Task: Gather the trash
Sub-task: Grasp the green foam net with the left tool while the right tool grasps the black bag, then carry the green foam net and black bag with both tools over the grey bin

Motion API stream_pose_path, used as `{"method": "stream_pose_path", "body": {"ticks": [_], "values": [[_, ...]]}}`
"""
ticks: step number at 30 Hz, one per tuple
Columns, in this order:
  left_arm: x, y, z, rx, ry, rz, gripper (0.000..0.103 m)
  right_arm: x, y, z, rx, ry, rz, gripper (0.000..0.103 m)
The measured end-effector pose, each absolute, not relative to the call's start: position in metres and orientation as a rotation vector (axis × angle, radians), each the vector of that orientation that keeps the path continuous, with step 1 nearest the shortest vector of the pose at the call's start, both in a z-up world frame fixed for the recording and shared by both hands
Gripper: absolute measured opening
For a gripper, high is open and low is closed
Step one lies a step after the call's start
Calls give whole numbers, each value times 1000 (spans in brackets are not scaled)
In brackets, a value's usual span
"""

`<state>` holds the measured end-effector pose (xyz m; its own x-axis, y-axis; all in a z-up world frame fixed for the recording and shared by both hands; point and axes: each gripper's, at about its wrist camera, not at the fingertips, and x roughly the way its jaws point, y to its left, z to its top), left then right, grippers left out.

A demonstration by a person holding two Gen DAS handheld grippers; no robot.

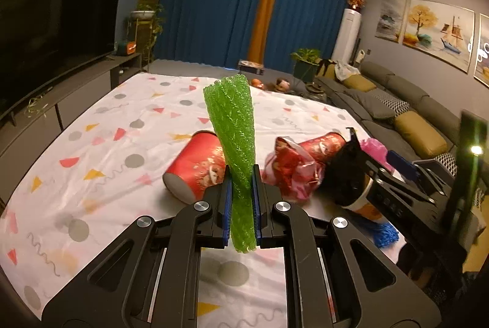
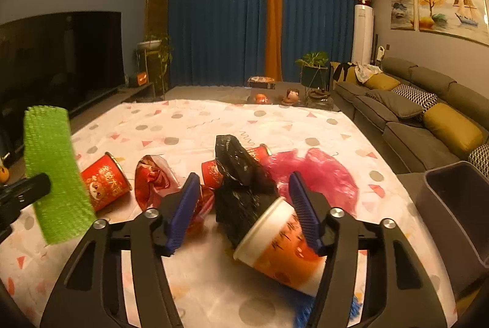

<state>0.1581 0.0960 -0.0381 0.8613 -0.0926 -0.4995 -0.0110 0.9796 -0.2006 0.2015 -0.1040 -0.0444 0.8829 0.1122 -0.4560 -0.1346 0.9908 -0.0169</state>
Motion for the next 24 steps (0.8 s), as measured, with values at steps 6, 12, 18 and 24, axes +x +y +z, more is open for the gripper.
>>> {"method": "stream_pose_path", "body": {"ticks": [6, 12, 18, 24], "values": [[161, 102, -41, -213, 538, -41, 11, 218, -101, -55, -60, 519, 132, 36], [160, 102, -44, -217, 541, -49, 11, 213, -102, -55, -64, 514, 169, 6], [153, 101, -40, -209, 530, -51, 11, 184, -108, -34, -22, 446, 206, 4], [142, 96, -35, -204, 519, -59, 11, 146, -124, -1, 25, 349, 231, 4]]}}
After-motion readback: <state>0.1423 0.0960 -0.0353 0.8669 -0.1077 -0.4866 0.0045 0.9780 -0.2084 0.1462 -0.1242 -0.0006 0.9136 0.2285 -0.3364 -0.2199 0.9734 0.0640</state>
